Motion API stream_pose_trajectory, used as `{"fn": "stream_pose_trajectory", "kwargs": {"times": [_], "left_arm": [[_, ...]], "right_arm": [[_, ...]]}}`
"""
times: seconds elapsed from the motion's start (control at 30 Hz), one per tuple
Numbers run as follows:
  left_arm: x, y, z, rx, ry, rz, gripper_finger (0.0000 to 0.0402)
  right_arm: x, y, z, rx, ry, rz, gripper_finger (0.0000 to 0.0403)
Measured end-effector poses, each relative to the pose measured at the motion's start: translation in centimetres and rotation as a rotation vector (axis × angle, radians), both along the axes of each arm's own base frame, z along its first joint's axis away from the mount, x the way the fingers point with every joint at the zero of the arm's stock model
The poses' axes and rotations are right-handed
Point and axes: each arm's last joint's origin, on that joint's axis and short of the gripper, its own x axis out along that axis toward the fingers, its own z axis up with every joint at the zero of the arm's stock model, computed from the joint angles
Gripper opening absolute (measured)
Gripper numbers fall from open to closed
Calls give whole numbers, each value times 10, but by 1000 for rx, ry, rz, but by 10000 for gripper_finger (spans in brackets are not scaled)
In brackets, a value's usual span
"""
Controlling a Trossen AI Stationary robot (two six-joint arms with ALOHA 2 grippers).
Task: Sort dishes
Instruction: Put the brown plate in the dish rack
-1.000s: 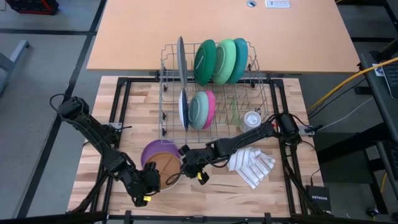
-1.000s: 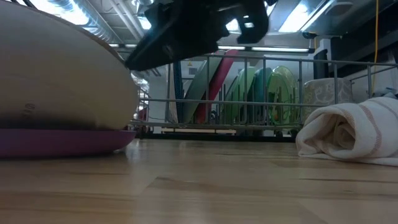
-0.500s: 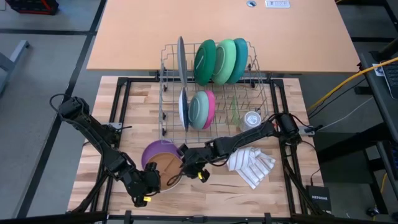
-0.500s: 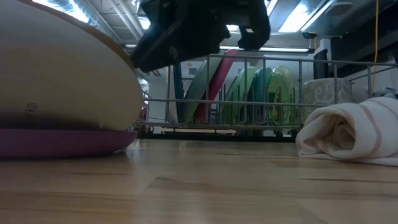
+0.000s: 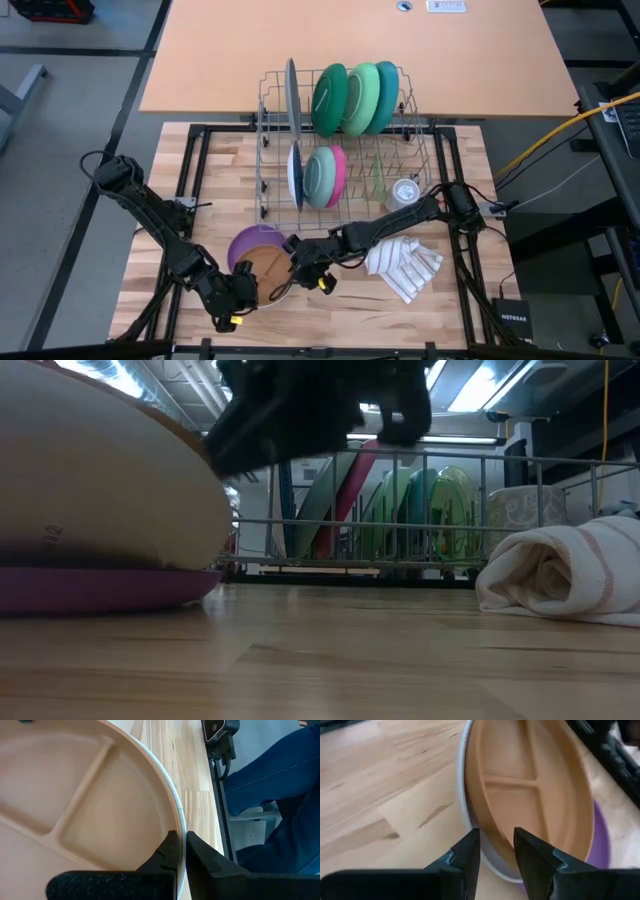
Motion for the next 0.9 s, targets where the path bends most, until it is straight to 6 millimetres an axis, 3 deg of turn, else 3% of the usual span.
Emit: {"fn": "stream_pose_trajectory", "kwargs": {"times": [0.23,0.57,0.9], "left_arm": [[0,0,0,-5,3,2,4],[-1,0,-1,11,10,-5,8],[-4,4,-4,5,73,73,24]], "right_arm": [[9,2,-28,-77,-15,44,119],[9,4,-31,-97,-15,66,31],[11,1,-30,-98,-16,15,10]]}}
